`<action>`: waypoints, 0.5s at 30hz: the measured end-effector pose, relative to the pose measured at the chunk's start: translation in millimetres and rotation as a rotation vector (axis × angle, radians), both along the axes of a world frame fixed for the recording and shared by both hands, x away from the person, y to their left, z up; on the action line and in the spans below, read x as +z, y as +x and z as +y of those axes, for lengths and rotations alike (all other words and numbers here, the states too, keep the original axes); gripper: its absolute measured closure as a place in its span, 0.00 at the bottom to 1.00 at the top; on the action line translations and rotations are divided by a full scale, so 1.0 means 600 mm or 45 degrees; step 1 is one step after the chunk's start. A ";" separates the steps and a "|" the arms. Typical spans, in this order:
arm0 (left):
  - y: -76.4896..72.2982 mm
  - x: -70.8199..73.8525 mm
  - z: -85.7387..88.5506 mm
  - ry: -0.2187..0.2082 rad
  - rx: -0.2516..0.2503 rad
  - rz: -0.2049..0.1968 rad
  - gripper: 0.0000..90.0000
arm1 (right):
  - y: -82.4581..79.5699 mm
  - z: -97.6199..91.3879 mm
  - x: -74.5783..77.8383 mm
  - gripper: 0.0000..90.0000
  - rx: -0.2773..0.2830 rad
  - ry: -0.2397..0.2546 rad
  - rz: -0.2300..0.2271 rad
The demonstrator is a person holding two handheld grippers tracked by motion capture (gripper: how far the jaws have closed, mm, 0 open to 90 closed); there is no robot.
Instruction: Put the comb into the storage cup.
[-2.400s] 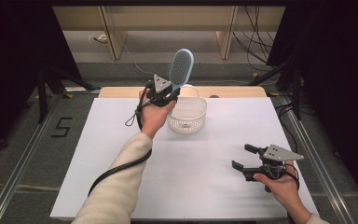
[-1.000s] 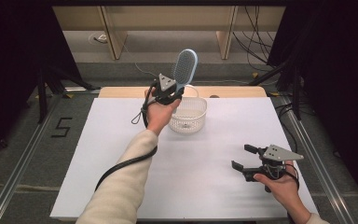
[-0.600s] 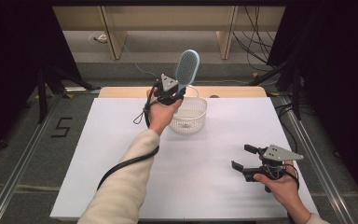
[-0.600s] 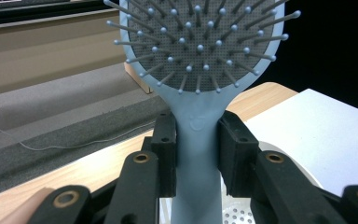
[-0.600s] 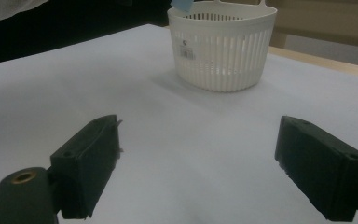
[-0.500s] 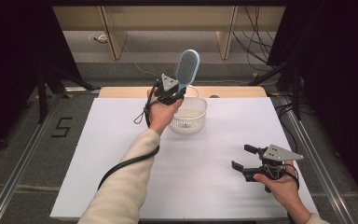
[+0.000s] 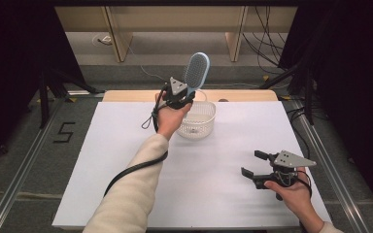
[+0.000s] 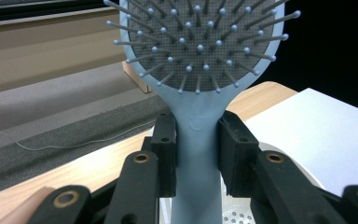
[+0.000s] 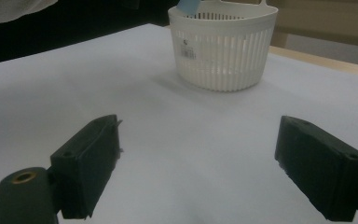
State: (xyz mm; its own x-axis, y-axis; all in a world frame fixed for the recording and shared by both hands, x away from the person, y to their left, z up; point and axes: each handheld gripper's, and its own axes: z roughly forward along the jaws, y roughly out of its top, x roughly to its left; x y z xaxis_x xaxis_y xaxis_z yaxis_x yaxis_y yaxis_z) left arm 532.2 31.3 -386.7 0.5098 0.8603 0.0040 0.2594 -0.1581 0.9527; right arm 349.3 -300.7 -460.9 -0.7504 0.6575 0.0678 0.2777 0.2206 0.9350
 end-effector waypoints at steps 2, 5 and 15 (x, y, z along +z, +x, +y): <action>0.000 0.000 -0.001 -0.003 -0.003 0.000 0.78 | 0.000 0.000 0.000 0.17 0.000 0.000 -0.002; 0.000 0.001 -0.004 -0.001 -0.011 -0.008 0.78 | 0.000 0.000 0.000 0.17 0.000 -0.001 -0.001; 0.003 -0.002 -0.007 0.007 -0.014 -0.018 0.78 | 0.000 0.000 0.000 0.17 0.001 0.004 0.000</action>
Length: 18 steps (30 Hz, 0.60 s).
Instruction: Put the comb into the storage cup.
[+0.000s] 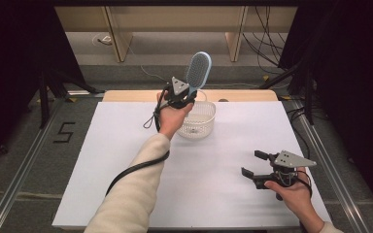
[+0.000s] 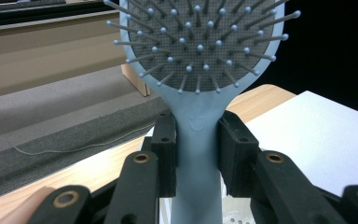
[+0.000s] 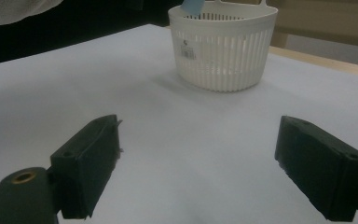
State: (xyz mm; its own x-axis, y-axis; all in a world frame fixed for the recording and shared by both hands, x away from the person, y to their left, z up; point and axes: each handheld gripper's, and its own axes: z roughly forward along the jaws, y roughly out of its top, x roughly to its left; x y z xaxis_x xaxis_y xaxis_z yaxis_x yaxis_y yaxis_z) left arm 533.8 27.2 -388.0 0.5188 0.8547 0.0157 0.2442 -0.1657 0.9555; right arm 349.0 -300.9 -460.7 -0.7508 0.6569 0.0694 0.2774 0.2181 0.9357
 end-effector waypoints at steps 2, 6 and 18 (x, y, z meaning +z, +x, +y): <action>0.000 -0.001 -0.001 -0.008 0.000 0.004 0.78 | 0.000 0.000 0.000 0.17 -0.001 0.000 -0.001; 0.000 -0.003 -0.002 -0.007 -0.003 -0.001 0.78 | 0.000 0.000 0.000 0.17 0.000 0.000 0.000; -0.001 -0.007 -0.006 -0.013 -0.017 -0.011 0.78 | 0.000 0.000 0.000 0.17 -0.002 -0.003 0.000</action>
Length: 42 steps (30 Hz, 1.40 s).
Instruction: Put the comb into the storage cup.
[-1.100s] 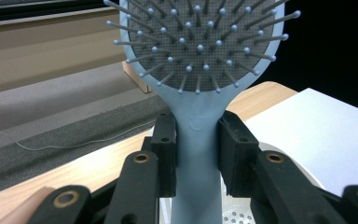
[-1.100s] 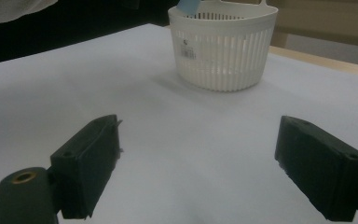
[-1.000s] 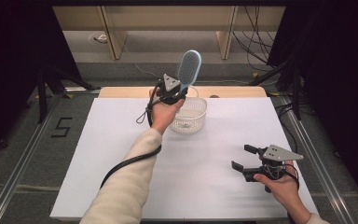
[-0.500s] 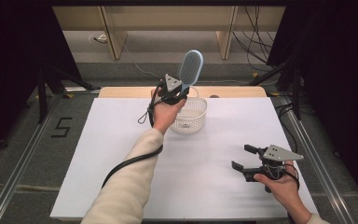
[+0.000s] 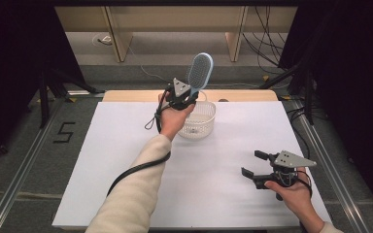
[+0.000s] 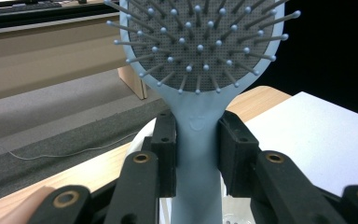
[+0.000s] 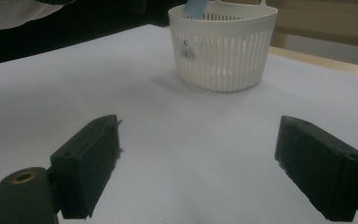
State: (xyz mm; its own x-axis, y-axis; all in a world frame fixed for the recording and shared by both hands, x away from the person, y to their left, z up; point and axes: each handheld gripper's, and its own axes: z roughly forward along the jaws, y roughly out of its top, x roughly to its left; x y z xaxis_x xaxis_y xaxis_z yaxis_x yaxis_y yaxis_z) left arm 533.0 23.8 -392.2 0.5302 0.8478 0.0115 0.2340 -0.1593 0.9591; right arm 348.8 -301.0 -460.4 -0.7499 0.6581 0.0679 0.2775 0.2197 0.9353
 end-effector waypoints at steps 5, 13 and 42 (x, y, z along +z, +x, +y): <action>0.001 -0.004 0.000 0.005 -0.003 0.004 0.78 | 0.000 0.000 0.000 0.17 -0.001 0.001 -0.001; 0.001 -0.010 0.000 0.006 -0.005 0.005 0.78 | 0.000 0.000 0.000 0.17 -0.002 -0.001 -0.002; 0.000 -0.024 -0.004 0.031 -0.011 0.005 0.78 | 0.000 0.000 0.000 0.17 -0.002 -0.002 -0.007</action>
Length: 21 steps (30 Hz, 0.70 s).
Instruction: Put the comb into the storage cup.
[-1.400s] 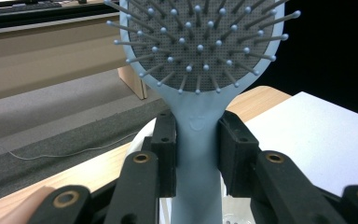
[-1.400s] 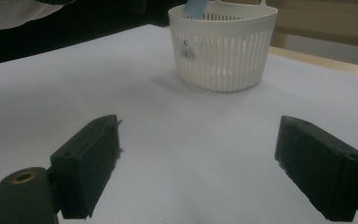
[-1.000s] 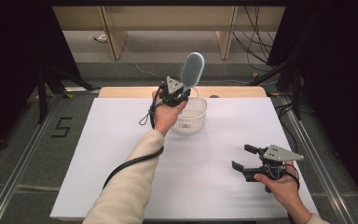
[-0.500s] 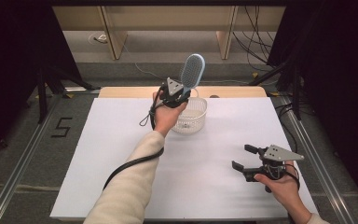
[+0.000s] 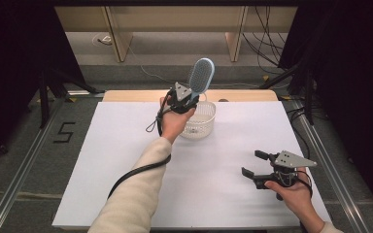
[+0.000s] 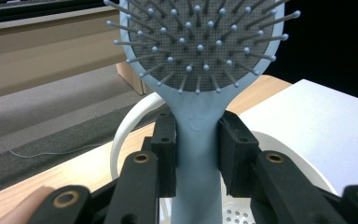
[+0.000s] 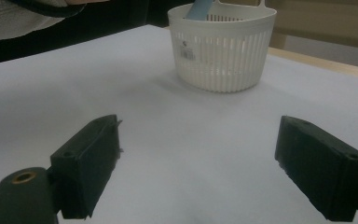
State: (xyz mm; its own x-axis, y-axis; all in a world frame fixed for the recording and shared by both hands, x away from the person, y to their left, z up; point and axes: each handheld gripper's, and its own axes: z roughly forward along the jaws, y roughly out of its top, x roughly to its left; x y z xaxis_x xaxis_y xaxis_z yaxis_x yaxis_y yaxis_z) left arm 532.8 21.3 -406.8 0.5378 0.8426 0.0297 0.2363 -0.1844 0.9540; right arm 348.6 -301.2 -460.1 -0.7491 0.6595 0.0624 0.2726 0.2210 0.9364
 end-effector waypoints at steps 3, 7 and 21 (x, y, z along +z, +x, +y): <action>0.000 -0.002 0.001 -0.004 0.003 0.000 0.78 | 0.000 0.000 0.000 0.17 -0.001 0.001 0.002; 0.000 -0.004 0.001 0.002 -0.001 0.001 0.78 | 0.000 0.000 0.000 0.17 0.000 0.002 0.002; -0.001 -0.014 0.000 0.006 -0.008 0.008 0.77 | 0.000 0.001 -0.001 0.17 0.002 -0.002 0.003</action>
